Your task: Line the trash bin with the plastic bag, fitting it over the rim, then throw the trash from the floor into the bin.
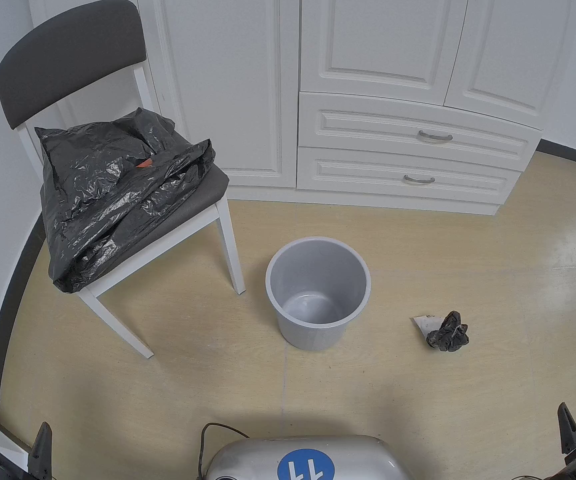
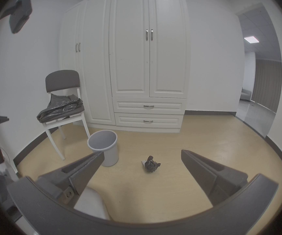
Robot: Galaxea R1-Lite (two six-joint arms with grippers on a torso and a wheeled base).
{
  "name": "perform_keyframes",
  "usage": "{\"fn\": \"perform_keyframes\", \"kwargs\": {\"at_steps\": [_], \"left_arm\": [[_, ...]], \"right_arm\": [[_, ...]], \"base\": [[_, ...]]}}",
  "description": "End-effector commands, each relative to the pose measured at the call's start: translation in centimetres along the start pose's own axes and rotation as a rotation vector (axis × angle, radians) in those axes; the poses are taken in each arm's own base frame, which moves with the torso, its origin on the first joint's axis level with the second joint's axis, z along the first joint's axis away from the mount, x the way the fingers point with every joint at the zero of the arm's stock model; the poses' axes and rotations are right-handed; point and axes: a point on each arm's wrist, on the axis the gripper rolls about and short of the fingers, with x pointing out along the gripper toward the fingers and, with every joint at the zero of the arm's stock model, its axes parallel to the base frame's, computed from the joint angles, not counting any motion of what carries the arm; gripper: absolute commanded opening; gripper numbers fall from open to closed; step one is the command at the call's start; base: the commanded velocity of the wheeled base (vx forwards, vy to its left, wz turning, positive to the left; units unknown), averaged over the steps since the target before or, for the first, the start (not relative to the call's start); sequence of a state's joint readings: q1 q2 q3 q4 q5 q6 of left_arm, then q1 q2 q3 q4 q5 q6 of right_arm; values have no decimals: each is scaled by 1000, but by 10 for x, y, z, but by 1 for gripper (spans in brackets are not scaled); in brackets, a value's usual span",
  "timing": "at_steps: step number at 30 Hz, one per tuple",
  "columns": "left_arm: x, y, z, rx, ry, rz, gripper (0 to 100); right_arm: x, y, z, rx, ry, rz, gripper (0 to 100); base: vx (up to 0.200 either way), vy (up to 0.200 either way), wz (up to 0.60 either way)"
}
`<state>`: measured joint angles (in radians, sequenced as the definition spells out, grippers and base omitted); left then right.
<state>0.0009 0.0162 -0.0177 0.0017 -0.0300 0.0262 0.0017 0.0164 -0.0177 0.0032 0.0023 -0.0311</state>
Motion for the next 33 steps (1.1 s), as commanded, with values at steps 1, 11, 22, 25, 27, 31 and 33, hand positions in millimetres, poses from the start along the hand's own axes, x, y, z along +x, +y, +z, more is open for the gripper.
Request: {"fn": "perform_keyframes", "kwargs": {"at_steps": [1, 11, 22, 25, 27, 31, 33], "left_arm": [[0, 0, -5, 17, -1, -14, 100], [0, -1, -5, 26, -5, -17, 100], [0, 1, -5, -81, -2, 46, 100], [0, 1, -5, -74, -2, 44, 100], [0, 1, -5, -48, -5, 45, 100], [0, 0, -4, 2, -6, 8, 100], [0, 0, -4, 3, -6, 6, 100]], "right_arm": [[0, 0, -5, -13, 1, 4, 100], [0, 0, -5, -12, -2, 7, 100], [0, 0, -4, 49, -6, -9, 100], [0, 0, -4, 48, -6, -6, 100], [0, 0, -4, 37, -8, -9, 100], [-10, 1, 32, -39, -212, 59, 100], [-13, 1, 39, -54, -243, 103, 100]], "base": [[0, 0, 0], [0, 0, 0], [0, 0, 0], [0, 0, 0], [0, 0, 0], [0, 0, 0], [0, 0, 0]]}}
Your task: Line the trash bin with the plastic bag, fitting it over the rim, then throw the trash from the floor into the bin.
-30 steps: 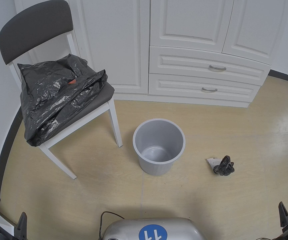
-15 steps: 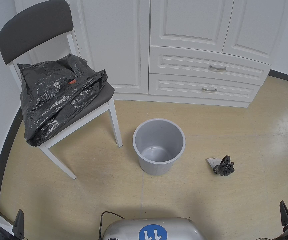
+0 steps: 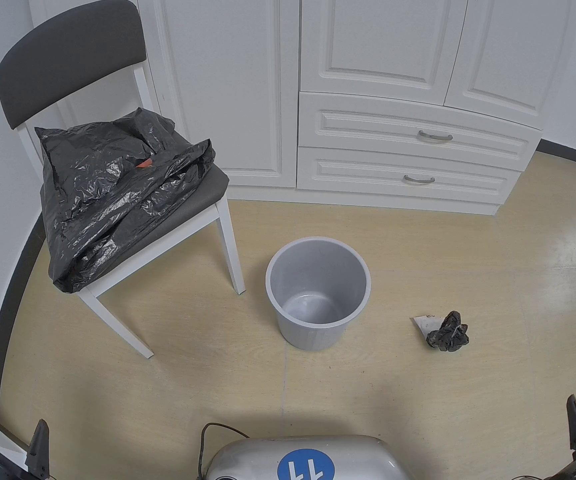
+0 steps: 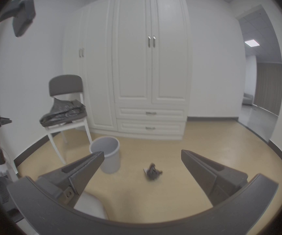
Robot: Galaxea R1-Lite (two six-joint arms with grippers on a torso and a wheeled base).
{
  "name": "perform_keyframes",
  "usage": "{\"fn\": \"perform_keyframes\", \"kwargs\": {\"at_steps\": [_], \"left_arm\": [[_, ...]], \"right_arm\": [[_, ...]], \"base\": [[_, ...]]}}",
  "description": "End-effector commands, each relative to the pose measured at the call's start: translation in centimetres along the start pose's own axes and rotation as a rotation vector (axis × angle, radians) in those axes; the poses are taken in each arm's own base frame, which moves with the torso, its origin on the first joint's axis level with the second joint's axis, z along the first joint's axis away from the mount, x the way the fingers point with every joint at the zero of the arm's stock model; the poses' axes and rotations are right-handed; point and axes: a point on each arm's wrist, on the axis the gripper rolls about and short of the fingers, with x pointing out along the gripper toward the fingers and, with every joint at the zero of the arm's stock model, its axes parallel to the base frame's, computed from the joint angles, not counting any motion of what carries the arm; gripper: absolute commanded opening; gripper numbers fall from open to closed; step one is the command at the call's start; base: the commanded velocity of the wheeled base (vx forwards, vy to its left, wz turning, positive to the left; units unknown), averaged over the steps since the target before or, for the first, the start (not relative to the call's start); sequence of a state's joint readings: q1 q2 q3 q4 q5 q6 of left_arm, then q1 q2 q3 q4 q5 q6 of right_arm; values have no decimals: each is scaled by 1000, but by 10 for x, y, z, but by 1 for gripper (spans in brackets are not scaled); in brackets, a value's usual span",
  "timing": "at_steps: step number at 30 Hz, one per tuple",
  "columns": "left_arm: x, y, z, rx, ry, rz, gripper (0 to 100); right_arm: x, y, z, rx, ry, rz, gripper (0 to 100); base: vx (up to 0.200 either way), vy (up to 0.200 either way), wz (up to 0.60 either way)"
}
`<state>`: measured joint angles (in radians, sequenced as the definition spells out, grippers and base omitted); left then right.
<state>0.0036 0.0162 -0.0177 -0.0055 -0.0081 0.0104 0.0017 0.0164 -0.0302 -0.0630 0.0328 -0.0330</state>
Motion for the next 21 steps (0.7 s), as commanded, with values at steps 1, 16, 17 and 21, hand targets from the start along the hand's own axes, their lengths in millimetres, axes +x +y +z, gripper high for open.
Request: {"fn": "perform_keyframes", "kwargs": {"at_steps": [1, 16, 17, 21], "left_arm": [[0, -1, -5, 19, 1, -19, 100], [-12, -1, 73, -42, -213, -150, 100], [-8, -1, 74, -28, -177, -145, 100], [15, -1, 86, -30, -55, -129, 100]], "right_arm": [[-11, 2, 34, -69, -165, 129, 100], [-1, 3, 34, -10, -15, 120, 100], [2, 3, 39, -8, 4, 119, 100], [20, 1, 60, 6, 85, 113, 100]], "base": [[0, 0, 0], [0, 0, 0], [0, 0, 0], [0, 0, 0]]}}
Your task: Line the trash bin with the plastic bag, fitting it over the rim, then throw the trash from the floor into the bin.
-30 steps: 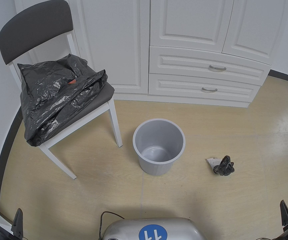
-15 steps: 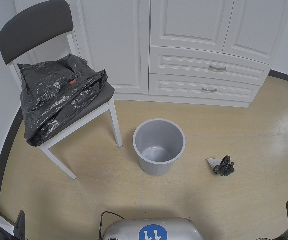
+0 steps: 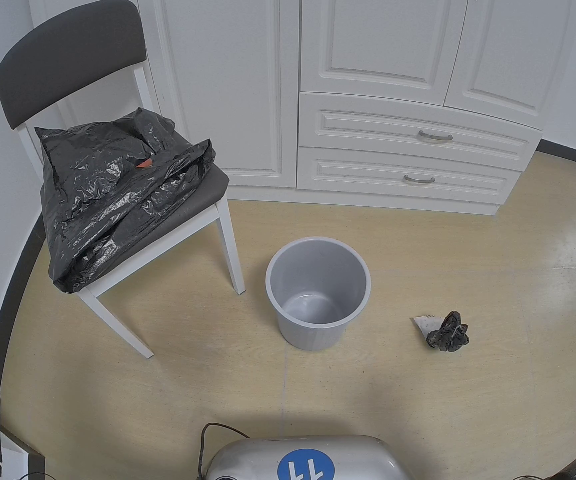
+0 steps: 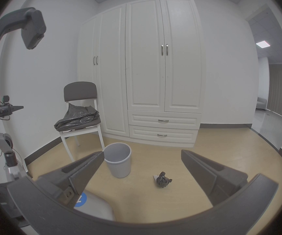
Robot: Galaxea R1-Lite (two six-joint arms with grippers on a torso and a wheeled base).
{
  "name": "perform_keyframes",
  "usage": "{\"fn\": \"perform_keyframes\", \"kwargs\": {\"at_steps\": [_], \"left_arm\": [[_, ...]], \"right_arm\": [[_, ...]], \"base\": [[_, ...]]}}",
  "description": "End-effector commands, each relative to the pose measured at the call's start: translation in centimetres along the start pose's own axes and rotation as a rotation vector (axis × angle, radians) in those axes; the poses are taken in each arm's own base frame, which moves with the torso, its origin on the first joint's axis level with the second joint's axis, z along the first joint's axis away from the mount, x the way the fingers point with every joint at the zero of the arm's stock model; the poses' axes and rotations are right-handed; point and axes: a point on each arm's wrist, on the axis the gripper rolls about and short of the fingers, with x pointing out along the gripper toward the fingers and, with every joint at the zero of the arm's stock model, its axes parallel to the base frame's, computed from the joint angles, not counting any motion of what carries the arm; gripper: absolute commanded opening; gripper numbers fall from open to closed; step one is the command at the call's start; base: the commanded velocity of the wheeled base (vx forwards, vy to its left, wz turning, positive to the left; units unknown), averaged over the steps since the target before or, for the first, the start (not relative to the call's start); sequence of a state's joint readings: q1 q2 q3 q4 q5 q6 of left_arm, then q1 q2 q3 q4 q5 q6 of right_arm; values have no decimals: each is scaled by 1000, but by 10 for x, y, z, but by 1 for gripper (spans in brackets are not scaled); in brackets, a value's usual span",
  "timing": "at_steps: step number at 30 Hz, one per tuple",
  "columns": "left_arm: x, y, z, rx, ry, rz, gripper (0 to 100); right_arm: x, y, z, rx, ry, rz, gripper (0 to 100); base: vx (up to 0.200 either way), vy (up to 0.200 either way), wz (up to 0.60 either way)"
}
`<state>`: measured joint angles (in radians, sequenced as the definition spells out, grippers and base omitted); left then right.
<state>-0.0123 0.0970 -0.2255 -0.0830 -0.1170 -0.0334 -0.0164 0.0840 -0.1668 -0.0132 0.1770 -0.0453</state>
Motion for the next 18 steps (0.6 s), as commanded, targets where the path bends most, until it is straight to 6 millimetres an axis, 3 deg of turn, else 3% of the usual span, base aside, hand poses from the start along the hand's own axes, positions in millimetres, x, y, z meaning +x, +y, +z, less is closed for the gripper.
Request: {"fn": "perform_keyframes", "kwargs": {"at_steps": [1, 5, 8, 11, 18], "left_arm": [[35, 3, 16, -9, 169, 5, 100], [68, 8, 31, 7, 271, 71, 100], [85, 12, 39, 41, 309, 130, 100], [111, 19, 47, 114, 374, 250, 100], [137, 25, 49, 222, 449, 302, 100]], "right_arm": [[27, -6, 29, 31, 122, -13, 100], [52, -12, 55, 65, 177, -19, 100], [67, -16, 64, 71, 193, -19, 100], [95, -21, 72, 98, 181, -10, 100], [126, -26, 83, 158, 74, -20, 100]], "base": [[0, 0, 0], [0, 0, 0], [0, 0, 0], [0, 0, 0], [0, 0, 0]]}}
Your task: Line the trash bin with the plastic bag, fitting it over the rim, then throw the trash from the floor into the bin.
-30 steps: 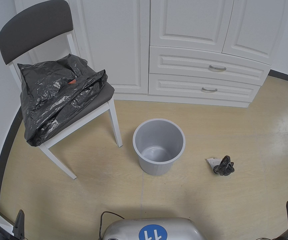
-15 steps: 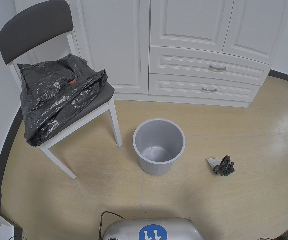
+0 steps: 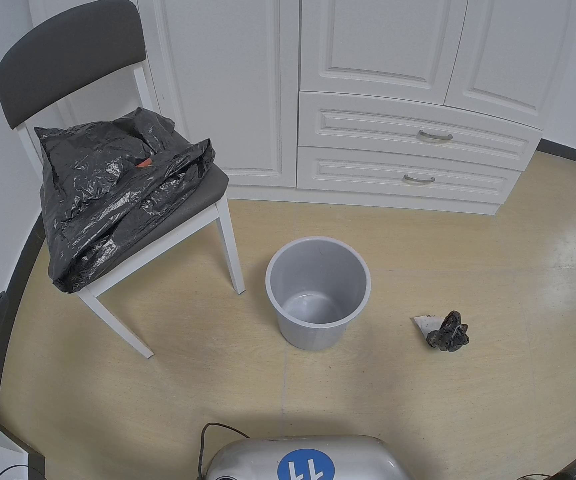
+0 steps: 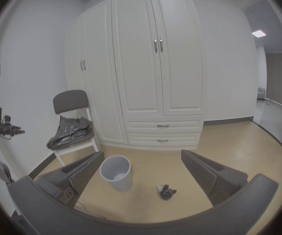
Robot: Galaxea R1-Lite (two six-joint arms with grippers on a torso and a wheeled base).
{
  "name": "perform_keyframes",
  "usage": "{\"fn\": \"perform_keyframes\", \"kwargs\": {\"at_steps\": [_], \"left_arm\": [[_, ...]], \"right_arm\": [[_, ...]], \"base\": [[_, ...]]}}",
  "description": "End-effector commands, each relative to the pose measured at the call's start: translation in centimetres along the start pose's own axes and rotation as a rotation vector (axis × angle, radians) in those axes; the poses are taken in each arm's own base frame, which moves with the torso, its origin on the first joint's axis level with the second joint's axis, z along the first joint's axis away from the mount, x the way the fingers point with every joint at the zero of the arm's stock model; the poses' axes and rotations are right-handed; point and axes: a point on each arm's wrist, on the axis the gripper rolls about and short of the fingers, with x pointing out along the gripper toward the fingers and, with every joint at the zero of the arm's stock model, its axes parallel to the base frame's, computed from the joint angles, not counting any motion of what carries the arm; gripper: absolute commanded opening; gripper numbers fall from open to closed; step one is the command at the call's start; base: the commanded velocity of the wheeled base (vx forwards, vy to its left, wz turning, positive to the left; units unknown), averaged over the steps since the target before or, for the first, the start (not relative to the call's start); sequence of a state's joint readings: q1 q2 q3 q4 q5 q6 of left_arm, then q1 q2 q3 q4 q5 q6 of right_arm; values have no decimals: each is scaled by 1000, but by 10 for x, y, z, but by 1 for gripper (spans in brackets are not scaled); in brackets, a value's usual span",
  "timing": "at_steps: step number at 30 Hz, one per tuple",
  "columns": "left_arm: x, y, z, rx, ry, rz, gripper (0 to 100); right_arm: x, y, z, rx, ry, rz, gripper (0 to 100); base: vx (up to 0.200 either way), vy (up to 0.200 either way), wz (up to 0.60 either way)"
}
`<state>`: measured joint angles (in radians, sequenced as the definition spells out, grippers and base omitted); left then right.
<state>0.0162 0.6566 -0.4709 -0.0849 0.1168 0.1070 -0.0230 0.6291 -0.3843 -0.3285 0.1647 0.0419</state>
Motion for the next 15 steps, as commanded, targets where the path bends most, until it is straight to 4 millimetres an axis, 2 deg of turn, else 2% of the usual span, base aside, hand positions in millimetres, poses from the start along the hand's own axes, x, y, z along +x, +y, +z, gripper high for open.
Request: {"fn": "perform_keyframes", "kwargs": {"at_steps": [1, 6, 8, 15], "left_arm": [[43, -1, 15, 106, 125, 63, 100], [56, -2, 19, 171, 148, 70, 100], [74, -4, 21, 205, 164, 61, 100], [116, -17, 21, 339, 200, 14, 100]], "right_arm": [[44, -5, 3, 75, 54, 6, 100], [45, -4, -1, 81, 72, 6, 100], [50, -4, -3, 83, 84, -1, 100], [51, 1, 0, 70, 73, -37, 100]], "base": [[0, 0, 0], [0, 0, 0], [0, 0, 0], [0, 0, 0]]}}
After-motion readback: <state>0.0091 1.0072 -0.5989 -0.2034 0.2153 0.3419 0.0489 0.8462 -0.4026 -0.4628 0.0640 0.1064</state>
